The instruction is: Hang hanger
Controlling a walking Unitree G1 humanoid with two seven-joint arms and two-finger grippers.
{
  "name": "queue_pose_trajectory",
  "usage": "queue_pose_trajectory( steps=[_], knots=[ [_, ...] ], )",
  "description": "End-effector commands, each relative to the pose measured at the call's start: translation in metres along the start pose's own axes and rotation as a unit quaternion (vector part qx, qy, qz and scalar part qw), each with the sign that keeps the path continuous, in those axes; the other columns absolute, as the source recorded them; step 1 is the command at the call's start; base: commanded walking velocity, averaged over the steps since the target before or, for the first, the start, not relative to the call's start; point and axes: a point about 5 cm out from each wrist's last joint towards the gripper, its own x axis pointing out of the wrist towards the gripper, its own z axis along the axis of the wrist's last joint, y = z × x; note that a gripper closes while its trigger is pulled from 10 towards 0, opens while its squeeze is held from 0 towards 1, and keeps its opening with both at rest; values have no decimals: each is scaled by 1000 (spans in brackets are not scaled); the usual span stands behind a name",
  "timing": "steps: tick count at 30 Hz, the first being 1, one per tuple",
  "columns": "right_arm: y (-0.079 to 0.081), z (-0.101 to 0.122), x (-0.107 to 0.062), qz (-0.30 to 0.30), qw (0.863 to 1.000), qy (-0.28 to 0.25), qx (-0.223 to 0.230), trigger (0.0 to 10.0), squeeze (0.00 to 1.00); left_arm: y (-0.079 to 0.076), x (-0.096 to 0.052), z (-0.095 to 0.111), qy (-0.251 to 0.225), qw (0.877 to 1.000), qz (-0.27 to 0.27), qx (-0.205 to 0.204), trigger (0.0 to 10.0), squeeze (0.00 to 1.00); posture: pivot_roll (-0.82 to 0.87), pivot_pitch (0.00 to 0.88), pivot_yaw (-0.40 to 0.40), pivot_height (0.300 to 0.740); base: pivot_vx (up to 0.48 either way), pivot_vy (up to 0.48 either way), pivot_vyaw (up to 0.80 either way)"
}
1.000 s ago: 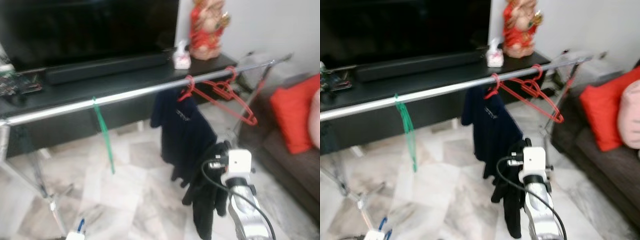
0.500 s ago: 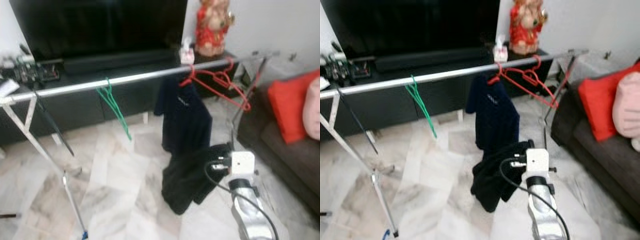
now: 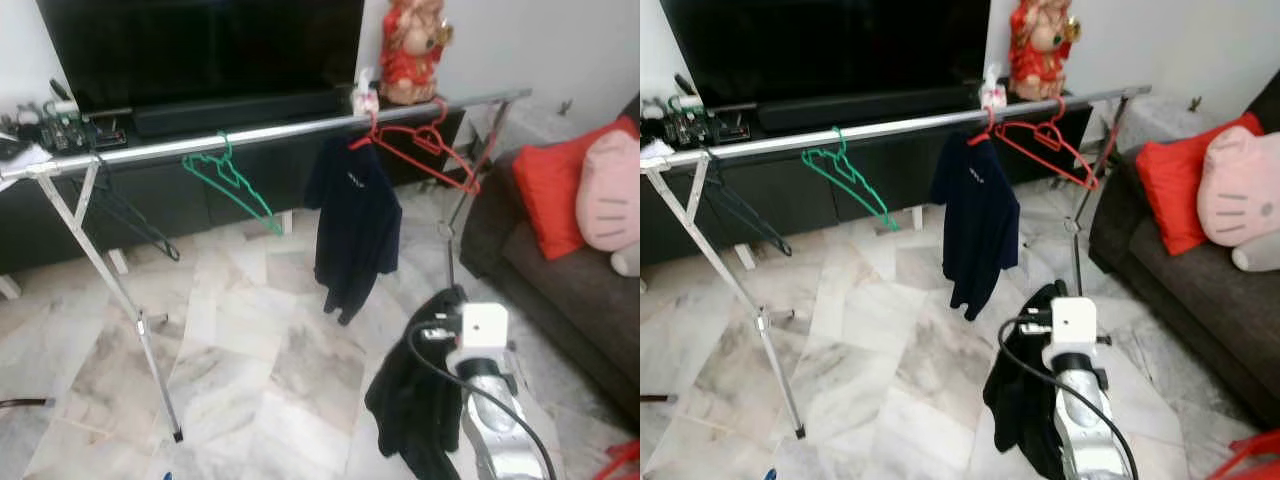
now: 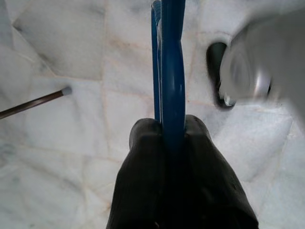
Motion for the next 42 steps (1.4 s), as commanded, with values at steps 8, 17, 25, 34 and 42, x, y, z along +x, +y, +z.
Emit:
queue_pose_trajectory(
  steps=[8, 17, 25, 34, 42],
  knots=[
    [5, 8, 3, 6, 1000, -16, 9, 10000, 0, 7, 0, -3, 5, 1000, 4, 7, 10000, 0, 0, 0, -80, 740, -293, 0, 0],
    [7, 9, 5, 16, 1000, -13, 9, 10000, 0, -8, 1, 12, -6, 1000, -4, 7, 10000, 0, -1, 0, -84, 740, -294, 0, 0],
    [12, 12, 8, 35, 999, -8, 10, 10000, 0, -4, 1, 8, -3, 1000, -3, 6, 10000, 0, -1, 0, -84, 740, -293, 0, 0],
    [15, 15, 9, 48, 999, -11, 13, 10000, 0, -3, 1, 8, -2, 1000, -3, 7, 10000, 0, -3, 0, -83, 740, -294, 0, 0],
    [17, 17, 9, 56, 998, -10, 14, 10000, 0, -3, 1, 7, -2, 1000, -2, 6, 10000, 0, 0, 0, -85, 740, -295, 0, 0]
  ],
)
